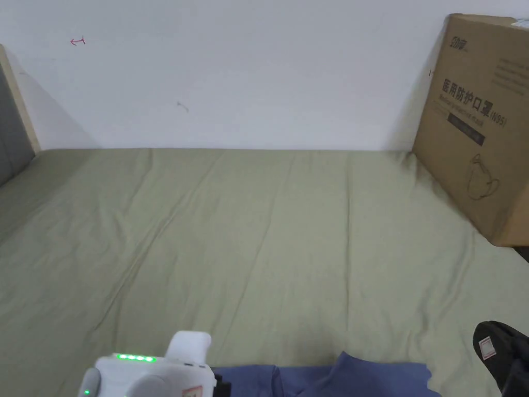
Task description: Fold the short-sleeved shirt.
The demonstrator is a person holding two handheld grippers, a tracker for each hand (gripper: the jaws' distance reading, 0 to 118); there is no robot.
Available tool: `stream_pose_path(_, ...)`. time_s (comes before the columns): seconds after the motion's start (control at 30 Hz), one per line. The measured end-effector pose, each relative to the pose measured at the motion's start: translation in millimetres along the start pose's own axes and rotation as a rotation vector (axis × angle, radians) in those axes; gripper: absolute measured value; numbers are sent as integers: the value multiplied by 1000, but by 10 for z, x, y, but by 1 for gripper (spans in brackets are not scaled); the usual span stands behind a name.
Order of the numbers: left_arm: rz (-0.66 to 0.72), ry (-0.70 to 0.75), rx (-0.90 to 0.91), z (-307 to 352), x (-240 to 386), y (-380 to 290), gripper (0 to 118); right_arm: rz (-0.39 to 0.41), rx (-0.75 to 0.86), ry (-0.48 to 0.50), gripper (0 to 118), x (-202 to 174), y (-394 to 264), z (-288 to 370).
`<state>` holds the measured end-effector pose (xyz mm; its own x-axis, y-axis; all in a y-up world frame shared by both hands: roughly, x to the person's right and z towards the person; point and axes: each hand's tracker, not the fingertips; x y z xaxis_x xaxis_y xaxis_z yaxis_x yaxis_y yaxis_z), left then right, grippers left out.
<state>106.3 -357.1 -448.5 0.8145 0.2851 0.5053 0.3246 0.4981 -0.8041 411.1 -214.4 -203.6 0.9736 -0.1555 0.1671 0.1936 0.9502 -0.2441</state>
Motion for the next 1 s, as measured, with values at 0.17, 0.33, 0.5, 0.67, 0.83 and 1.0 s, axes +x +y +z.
stream_pose_path(0.17,-83,32,-51,-334,330,-100,2,37,-21,-12,6,10,-55,-20)
stream_pose_path(0.33,-105,-112,-25,-142,647,-61,3,10,-31,-10,6,12,-76,-18)
stream_pose_path(0.5,43,-444,-120,-236,620,-55,3,1,-30,-13,6,17,-78,7)
stream_pose_path(0.67,175,-457,141,318,22,10,3,6,-24,-20,6,31,-42,30)
stream_pose_path(0.83,267,-432,218,831,-1009,-123,7,10,-36,-20,6,-22,-31,-54)
stream_pose_path(1.0,407,-435,178,859,-1630,-465,115,-10,-71,6,6,-151,-53,-179)
